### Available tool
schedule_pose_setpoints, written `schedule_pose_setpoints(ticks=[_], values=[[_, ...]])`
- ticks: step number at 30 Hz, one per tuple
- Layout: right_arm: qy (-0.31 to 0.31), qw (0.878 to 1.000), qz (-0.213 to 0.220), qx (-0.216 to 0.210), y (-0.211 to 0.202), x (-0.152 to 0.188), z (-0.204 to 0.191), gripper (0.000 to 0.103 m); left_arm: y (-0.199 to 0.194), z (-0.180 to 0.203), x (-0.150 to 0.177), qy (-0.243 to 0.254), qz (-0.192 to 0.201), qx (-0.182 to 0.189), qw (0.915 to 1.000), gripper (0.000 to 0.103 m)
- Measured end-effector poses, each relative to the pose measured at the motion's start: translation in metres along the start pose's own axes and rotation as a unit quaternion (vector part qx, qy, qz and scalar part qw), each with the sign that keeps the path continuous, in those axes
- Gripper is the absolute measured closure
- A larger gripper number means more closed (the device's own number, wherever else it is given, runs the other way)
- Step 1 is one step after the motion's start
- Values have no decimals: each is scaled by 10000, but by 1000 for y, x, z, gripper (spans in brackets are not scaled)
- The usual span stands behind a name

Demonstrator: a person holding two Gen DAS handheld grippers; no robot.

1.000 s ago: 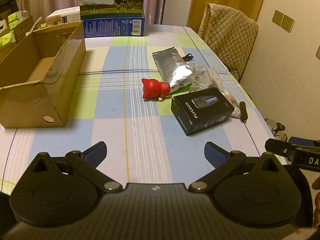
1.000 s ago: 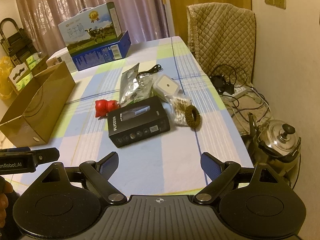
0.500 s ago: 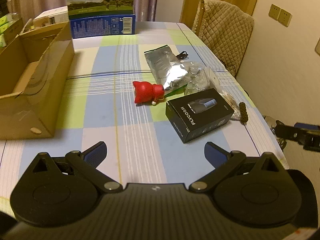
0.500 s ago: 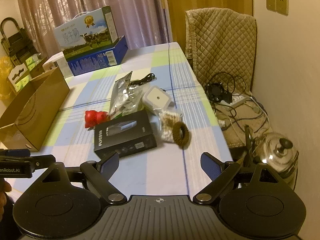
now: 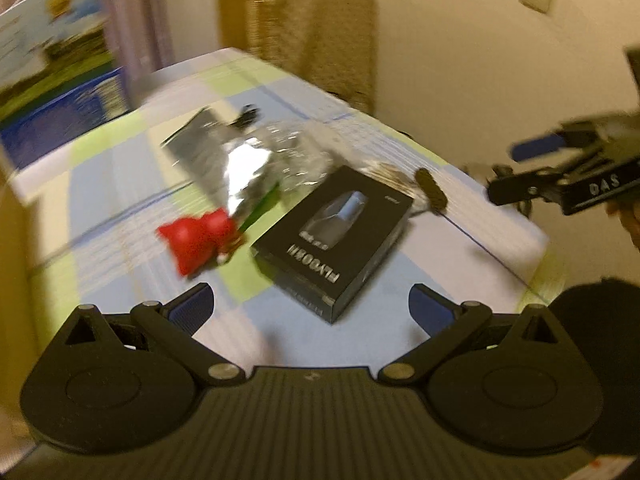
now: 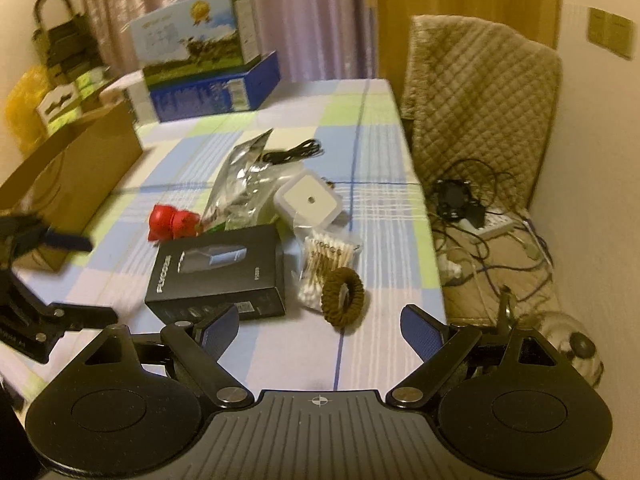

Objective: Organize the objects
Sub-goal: 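Grasp the black shaver box with the left tool while the right tool grasps the brown hair tie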

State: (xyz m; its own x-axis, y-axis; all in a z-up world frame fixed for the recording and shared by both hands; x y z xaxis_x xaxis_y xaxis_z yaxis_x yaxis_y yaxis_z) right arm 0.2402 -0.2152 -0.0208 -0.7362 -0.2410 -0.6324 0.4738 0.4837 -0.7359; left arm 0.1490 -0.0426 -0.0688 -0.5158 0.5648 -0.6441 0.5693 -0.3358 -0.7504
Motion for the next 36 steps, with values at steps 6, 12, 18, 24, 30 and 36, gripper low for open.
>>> schedule_pose_setpoints(ticks=[6,12,18,24,30,36], values=[[-536,9981,-262,-168,32,-1,7,27,30,-5,-17,671,25,434,9968,1],[-891,9948,-433,-240,57,-4,16,32,60,-10,-27,1018,-90,789,9916,5],[-760,9943,-630,-407,79,-11,31,40,82,-6,-35,1296,-178,1040,9859,10],[-653,9925,-822,-633,92,-17,38,58,96,-11,-44,1293,-269,1179,9842,13],[-674,9929,-777,-593,89,-16,36,78,103,-10,-49,1392,-402,1316,9807,15],[-695,9942,-708,-413,79,-10,30,93,106,-7,-51,1391,-505,1305,9803,21]])
Point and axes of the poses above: each gripper's, at about its wrist camera, not at the fingertips, and y roughly the way its jaws point, z to its right, x to its underside, the point moved 2 cm from there along y, roughly the way its jaws point, and after that the axes turned 13 degrees about y, right-handed, at the moved point
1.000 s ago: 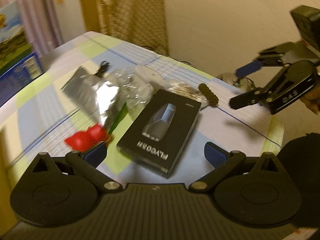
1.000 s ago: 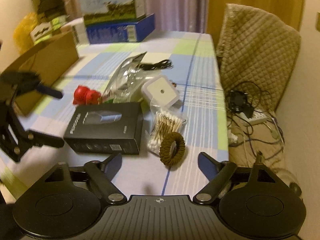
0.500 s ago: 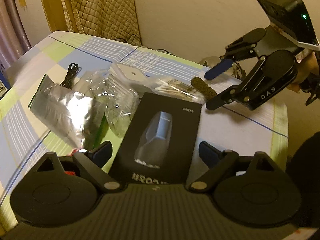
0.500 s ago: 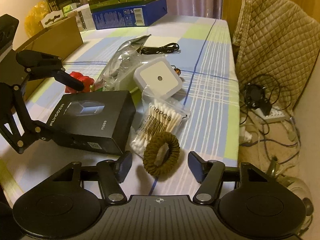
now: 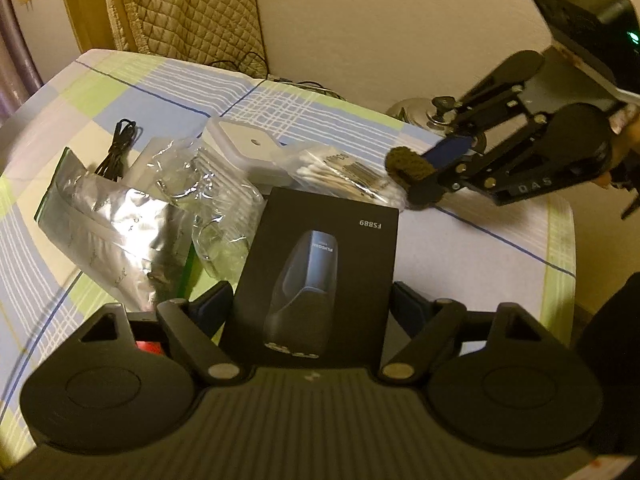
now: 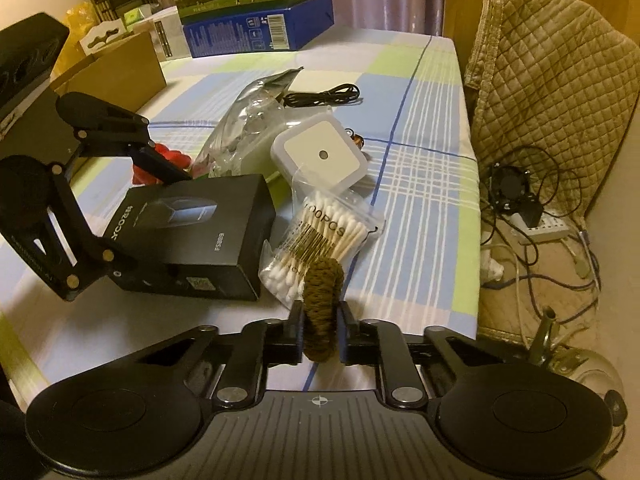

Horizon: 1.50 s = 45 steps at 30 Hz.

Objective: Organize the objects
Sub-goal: 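Grasp the black shaver box with the left tool while the right tool grasps the brown hair tie, then carry the black box into the cardboard box and release it with the left tool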

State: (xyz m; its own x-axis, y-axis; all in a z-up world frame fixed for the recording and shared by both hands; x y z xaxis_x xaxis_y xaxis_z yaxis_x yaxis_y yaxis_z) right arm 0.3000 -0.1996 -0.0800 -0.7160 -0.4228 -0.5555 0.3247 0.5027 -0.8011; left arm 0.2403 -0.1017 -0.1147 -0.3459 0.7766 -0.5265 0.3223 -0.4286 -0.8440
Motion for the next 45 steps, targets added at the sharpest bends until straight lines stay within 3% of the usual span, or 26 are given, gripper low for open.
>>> schedule_pose_setpoints(ticks=[6,12,19,26,31,38,41,45], values=[[150,9998,21,145,-7,5,-2,94,-6,7,6,-124,-108,-178,9997,22],[220,9995,90,217,-20,8,-8,95,-30,18,34,-280,-219,-307,9989,22],[145,9993,237,232,-36,1,-25,95,-62,19,55,-716,-110,-516,9960,22],[6,9990,423,167,-55,-12,-51,95,-84,22,54,-875,-10,-746,9934,22],[-172,9977,651,-83,-80,-33,-87,95,-121,18,53,-986,153,-1019,9898,22],[-689,9909,958,-649,-94,-76,-173,95,-206,-12,60,-1307,289,-1763,9752,22],[-921,9862,1024,-917,-88,-90,-216,95,-243,-30,76,-1561,202,-2162,9636,22],[-1147,9798,986,-1307,-70,-106,-277,95,-292,-58,113,-2092,-14,-2651,9412,22]])
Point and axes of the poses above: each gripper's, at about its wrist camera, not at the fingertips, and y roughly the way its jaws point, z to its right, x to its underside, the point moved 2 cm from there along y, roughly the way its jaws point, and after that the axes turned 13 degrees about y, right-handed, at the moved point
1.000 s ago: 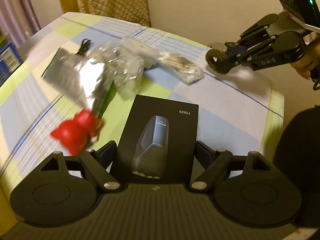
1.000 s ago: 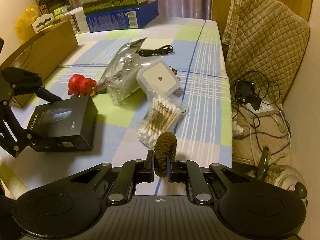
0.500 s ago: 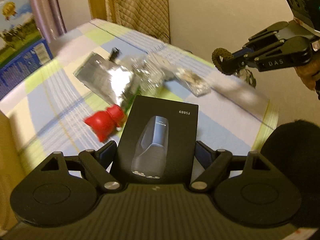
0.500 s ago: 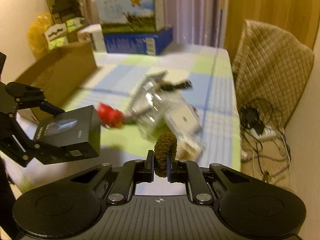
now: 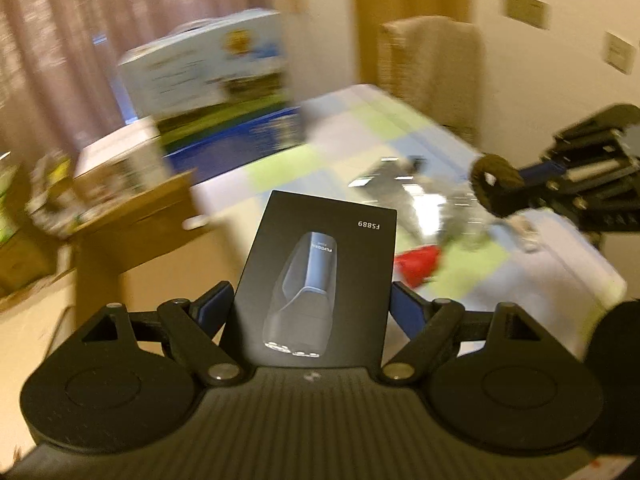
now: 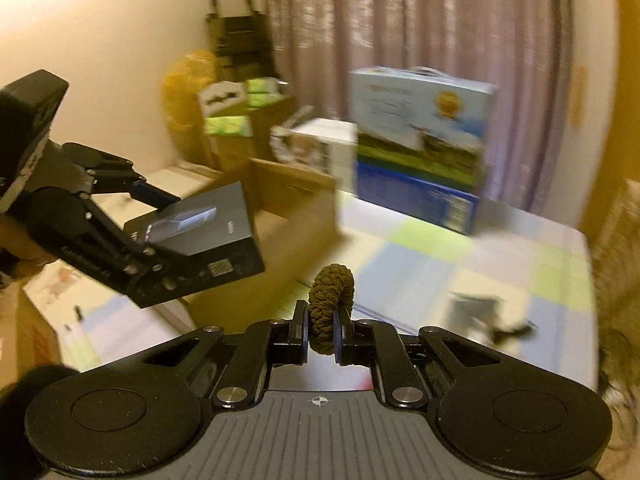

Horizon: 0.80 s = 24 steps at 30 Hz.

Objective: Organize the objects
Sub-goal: 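Carry the black box into the cardboard box and release it with the left tool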

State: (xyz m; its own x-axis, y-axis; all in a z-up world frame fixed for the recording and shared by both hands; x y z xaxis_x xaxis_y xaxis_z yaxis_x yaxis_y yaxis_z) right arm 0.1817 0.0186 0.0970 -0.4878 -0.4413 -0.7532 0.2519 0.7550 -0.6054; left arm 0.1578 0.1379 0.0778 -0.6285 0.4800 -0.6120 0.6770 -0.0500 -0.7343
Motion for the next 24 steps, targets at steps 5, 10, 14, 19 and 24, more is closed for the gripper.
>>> schedule_pose_setpoints(ticks=[5,10,14,19,24], values=[[-239,9990,-107,-348,52,-22,-56,95,-13,-59,26,-429,-228,-510,9975,22],[-323,9971,-319,-610,105,-31,-89,95,-16,-106,54,-858,-286,-636,9939,22],[-361,9958,-490,-686,138,-34,-102,95,-11,-125,70,-1031,-297,-631,9922,22],[-338,9954,-595,-672,158,-31,-102,94,1,-138,83,-1118,-286,-559,9917,22],[-306,9932,-792,-793,177,-27,-100,89,17,-147,91,-1302,-268,-528,9897,23]])
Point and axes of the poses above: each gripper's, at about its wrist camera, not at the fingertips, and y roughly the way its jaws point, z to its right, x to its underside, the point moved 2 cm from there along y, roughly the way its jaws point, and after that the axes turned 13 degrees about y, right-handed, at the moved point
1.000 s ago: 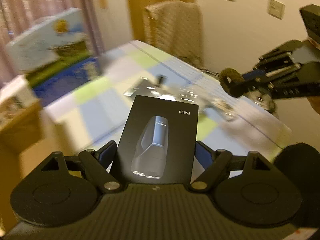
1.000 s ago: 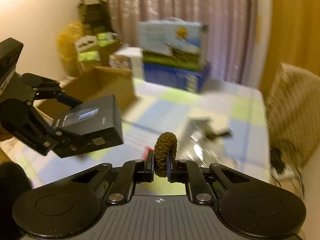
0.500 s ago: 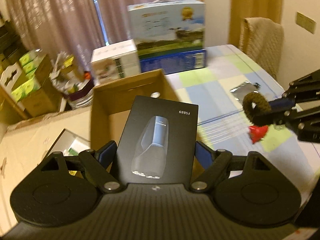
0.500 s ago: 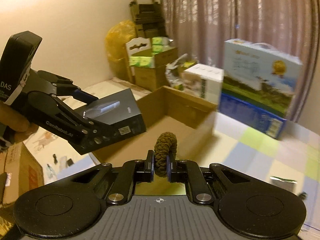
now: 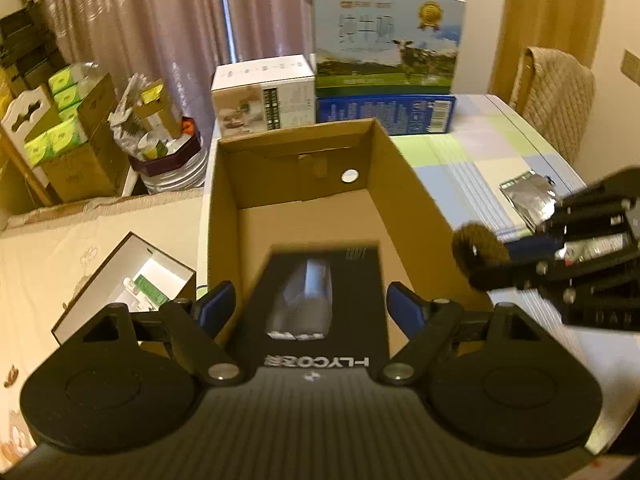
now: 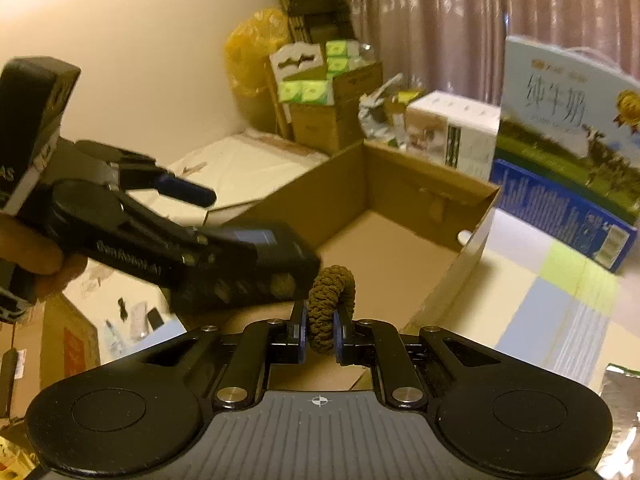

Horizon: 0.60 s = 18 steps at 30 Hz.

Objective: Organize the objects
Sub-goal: 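Carry the black box into the cardboard box and release it with the left tool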

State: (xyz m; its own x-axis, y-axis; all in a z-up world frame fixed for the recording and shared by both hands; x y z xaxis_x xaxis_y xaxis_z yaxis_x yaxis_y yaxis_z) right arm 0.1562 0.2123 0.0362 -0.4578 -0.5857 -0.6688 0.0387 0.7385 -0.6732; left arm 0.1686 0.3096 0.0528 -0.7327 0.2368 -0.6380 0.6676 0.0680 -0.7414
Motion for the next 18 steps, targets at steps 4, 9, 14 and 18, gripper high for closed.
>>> schedule_pose_setpoints(ticks=[4,9,14,18], values=[[-47,9999,144,19,2,4,2,48,-2,-7,4,-126,98,-41,9999,19],[-22,9999,117,17,-1,7,3,47,-10,-13,10,-221,137,-77,9996,19],[-66,9999,93,95,-12,13,0,47,-17,-13,12,-305,157,-91,9994,19],[-51,9998,138,159,-24,17,-2,47,-27,-9,16,-314,168,-117,9993,19]])
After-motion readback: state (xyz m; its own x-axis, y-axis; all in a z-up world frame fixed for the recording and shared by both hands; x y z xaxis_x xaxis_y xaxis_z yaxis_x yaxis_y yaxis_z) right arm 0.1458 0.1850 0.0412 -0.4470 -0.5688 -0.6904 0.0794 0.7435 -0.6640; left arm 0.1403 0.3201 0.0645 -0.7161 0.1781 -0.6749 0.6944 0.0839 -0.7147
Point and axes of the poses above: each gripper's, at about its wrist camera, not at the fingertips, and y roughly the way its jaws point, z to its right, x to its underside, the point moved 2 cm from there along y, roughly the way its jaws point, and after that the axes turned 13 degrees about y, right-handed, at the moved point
